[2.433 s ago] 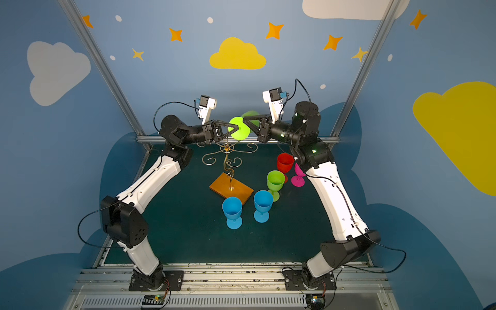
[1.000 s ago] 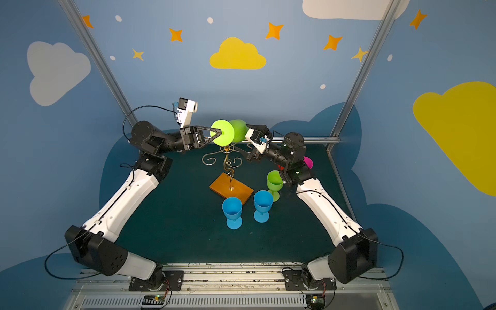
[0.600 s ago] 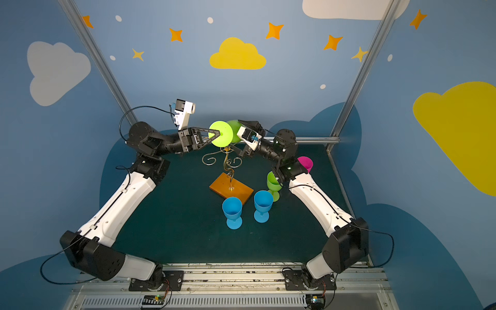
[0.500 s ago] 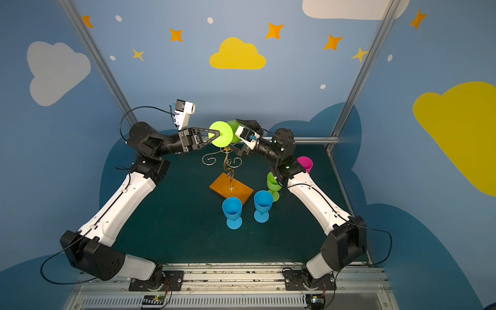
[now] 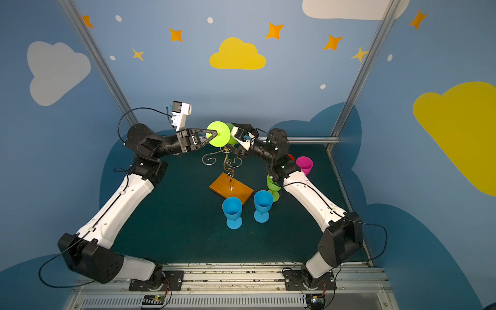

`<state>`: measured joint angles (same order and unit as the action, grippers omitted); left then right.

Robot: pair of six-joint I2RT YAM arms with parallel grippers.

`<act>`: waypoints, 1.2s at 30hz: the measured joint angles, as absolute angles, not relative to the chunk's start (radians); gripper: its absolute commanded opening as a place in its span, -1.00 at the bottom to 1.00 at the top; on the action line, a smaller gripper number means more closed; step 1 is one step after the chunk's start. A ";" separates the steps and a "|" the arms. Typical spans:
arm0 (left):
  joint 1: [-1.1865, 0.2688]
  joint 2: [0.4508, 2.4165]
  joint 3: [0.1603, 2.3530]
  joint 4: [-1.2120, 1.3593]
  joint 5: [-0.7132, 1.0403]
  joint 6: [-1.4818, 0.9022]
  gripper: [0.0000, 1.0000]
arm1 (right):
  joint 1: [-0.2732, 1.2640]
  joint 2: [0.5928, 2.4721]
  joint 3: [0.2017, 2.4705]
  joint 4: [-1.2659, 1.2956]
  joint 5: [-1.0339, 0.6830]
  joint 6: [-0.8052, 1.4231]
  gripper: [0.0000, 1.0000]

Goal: Take the wine glass off the wine glass rack

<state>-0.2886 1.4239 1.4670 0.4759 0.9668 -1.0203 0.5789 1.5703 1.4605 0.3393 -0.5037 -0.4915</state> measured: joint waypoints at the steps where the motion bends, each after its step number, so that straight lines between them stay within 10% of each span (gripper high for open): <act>1: -0.285 1.417 1.463 0.471 0.959 -1.007 -0.37 | 0.582 1.569 1.460 0.331 -0.497 -0.491 0.04; 4: -0.276 1.399 1.451 0.450 0.933 -0.963 0.10 | 0.591 1.560 1.463 0.286 -0.477 -0.495 -0.07; 11: -0.259 1.311 1.380 0.349 0.820 -0.751 0.37 | 0.619 1.513 1.538 0.094 -0.392 -0.502 -0.27; 36: -0.276 1.024 0.970 0.485 0.432 0.214 0.20 | 0.875 1.536 1.993 -0.833 0.133 -0.386 -0.56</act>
